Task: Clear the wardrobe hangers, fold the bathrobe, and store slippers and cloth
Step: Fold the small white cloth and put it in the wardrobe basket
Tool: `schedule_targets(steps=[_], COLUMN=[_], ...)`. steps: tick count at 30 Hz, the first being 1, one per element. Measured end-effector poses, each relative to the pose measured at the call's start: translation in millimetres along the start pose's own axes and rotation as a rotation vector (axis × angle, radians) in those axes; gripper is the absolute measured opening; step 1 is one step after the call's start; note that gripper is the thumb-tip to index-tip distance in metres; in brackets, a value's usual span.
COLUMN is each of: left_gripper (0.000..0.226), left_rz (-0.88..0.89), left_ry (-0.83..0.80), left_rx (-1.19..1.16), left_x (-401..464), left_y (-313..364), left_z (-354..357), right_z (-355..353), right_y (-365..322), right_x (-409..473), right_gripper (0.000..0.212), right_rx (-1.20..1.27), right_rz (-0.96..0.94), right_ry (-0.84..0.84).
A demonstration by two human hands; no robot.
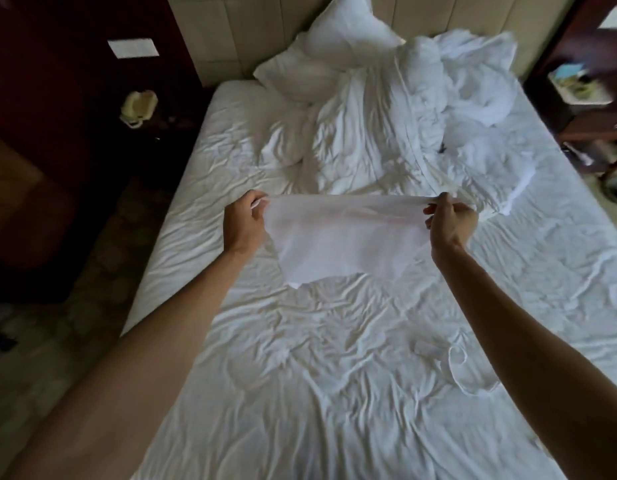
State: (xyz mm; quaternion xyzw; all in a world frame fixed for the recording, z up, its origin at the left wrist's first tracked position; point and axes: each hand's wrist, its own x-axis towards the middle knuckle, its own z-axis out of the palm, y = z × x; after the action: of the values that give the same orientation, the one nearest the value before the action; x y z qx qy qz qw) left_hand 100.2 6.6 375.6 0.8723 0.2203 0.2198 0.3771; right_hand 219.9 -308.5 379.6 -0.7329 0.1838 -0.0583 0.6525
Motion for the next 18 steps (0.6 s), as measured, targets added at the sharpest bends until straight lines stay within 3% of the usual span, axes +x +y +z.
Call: schedule_targets(steps=[5, 10, 13, 18], left_gripper=[0.016, 0.014, 0.014, 0.014], left_rz=[0.085, 0.062, 0.005, -0.178], left_ry=[0.02, 0.007, -0.045, -0.172], left_rx=[-0.034, -0.069, -0.065, 0.04], left_x=[32.4, 13.7, -24.7, -105.3], left_y=[10.2, -2.4, -29.4, -107.1], left_z=[-74.7, -95.8, -80.7, -19.9], right_z=[28.6, 25.9, 11.2, -18.4], right_y=[-53.6, -51.9, -10.9, 118.3], right_x=[-39.9, -64.3, -76.1, -88.4], right_gripper=[0.033, 0.031, 0.03, 0.033], right_rx=[0.009, -0.02, -0.068, -0.211], right_rz=[-0.07, -0.055, 0.007, 0.181], right_ry=[-0.004, -0.049, -0.063, -0.129])
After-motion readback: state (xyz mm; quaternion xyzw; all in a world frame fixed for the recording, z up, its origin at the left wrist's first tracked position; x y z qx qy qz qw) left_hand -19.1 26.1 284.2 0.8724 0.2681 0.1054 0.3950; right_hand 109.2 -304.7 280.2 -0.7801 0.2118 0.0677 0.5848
